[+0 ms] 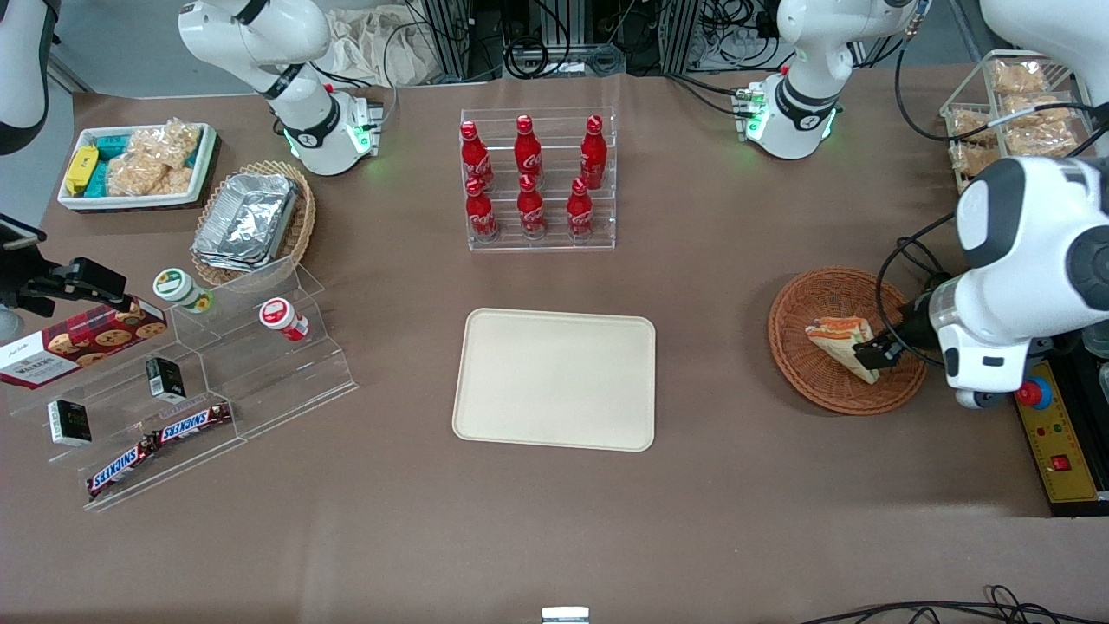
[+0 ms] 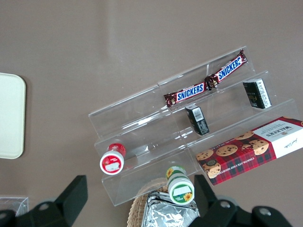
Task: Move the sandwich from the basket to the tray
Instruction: 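Move the left gripper down over the wrapped sandwich in the wicker basket, then close the left gripper on the wrapped sandwich in the basket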
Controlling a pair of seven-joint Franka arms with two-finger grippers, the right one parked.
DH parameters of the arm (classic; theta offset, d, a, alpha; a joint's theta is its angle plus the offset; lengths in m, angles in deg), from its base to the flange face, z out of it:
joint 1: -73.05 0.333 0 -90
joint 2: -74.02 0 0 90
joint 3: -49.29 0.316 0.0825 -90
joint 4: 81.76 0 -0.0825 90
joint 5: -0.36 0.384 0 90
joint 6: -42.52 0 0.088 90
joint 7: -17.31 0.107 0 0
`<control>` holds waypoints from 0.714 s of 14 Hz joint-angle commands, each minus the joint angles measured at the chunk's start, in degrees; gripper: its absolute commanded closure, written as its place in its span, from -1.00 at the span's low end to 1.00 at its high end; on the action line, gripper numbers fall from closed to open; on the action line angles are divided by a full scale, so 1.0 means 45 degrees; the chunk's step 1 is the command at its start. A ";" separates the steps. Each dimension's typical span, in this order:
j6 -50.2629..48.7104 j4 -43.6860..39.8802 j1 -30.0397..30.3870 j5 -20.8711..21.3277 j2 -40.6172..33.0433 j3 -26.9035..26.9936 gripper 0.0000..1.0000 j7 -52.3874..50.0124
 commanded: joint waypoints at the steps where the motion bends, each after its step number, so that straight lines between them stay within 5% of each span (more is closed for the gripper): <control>1: 0.0892 0.1442 0.0118 0.0116 -0.0715 0.0037 -0.96 -0.0424; 10: 0.3862 0.4512 0.0527 0.0136 -0.1089 0.0174 -0.96 -0.1087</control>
